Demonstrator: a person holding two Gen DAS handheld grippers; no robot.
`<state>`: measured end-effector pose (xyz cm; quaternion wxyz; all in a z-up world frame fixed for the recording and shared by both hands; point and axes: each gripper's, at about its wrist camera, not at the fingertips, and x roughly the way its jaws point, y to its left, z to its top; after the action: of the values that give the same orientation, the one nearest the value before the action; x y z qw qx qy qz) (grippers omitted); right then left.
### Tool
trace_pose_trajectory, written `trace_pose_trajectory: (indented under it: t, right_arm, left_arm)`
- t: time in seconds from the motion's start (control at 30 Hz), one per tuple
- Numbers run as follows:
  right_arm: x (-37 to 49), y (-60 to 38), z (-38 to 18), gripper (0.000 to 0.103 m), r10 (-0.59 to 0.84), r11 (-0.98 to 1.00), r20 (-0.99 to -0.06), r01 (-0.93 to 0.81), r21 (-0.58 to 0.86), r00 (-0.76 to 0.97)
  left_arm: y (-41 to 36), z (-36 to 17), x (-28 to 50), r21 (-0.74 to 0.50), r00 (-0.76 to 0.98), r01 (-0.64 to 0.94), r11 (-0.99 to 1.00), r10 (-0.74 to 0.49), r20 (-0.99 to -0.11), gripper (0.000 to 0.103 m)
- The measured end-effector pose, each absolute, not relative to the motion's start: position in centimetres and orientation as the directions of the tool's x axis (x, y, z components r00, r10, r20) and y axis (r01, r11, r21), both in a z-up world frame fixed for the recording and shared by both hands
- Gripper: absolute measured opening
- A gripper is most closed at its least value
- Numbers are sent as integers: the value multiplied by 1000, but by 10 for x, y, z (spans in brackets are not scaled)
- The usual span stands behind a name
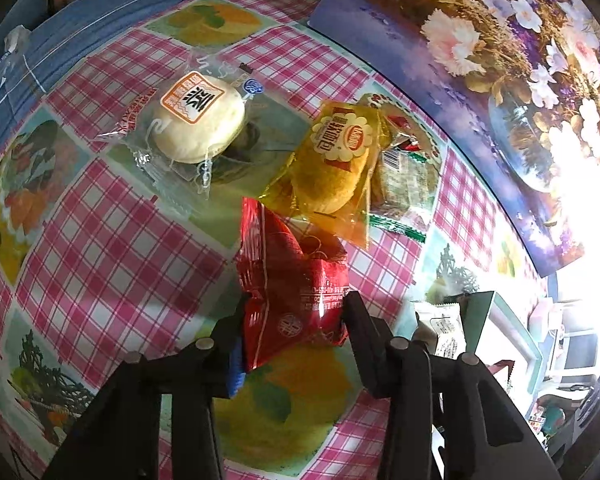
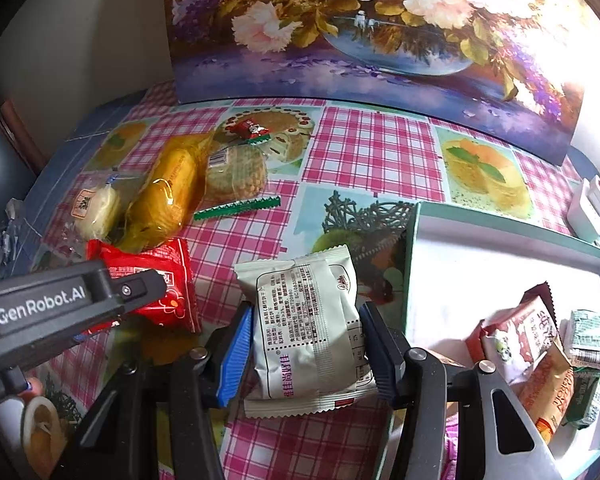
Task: Organize snacks
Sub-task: 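Carry the red bag into the tray and release while right gripper drops the white pack there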
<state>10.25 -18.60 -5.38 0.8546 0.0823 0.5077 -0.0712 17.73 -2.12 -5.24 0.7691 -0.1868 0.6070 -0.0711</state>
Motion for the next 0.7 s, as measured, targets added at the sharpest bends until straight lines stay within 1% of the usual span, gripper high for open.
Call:
trace_pose_trajectory:
  t: [0.33, 0.7]
  right_arm:
    - [93, -192, -32, 56, -51, 975, -853, 211, 70, 519]
    - [80, -201, -6, 56, -69, 970, -822, 229, 76, 566]
  left_arm:
    - [-19, -29, 170, -420, 284, -94, 902, -380, -880, 44]
    - [-22, 6, 161, -426, 349, -51, 903, -383, -855, 44]
